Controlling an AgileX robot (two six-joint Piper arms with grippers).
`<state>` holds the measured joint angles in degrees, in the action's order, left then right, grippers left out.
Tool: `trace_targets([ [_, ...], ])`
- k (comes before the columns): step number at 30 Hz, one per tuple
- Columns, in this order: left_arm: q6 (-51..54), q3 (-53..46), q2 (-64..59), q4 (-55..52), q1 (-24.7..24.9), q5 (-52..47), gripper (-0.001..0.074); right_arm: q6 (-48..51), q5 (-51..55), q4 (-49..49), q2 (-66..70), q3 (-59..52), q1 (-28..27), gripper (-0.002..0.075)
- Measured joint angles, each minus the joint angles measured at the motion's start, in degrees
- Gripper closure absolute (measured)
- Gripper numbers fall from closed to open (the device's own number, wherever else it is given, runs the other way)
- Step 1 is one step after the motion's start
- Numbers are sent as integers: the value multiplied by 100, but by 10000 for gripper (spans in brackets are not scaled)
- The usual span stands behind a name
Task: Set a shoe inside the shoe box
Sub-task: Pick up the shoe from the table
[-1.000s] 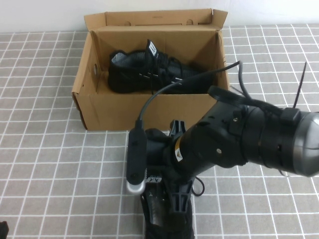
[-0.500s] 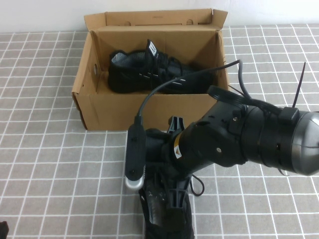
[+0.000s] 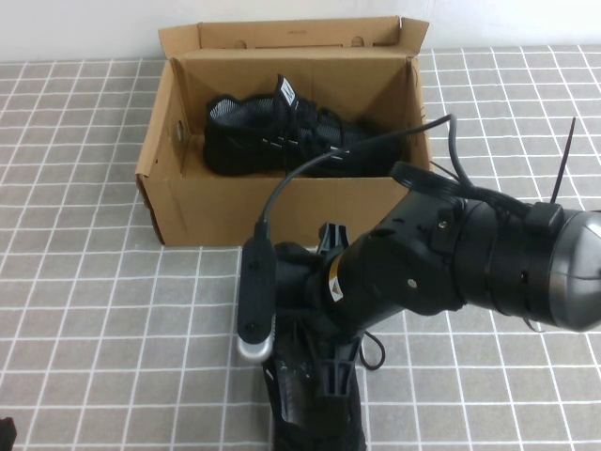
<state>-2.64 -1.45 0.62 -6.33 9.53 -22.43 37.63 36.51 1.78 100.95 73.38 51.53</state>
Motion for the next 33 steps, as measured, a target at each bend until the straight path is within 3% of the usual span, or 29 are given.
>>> trace_targets([
  [3,0,0,0,0,0,0,736,0,39,0,0,0,0,681],
  [7,0,0,0,0,0,0,736,0,74,0,0,0,0,725],
  [33,0,0,0,0,0,0,736,-10,935,-250,-2526,0,0,730],
])
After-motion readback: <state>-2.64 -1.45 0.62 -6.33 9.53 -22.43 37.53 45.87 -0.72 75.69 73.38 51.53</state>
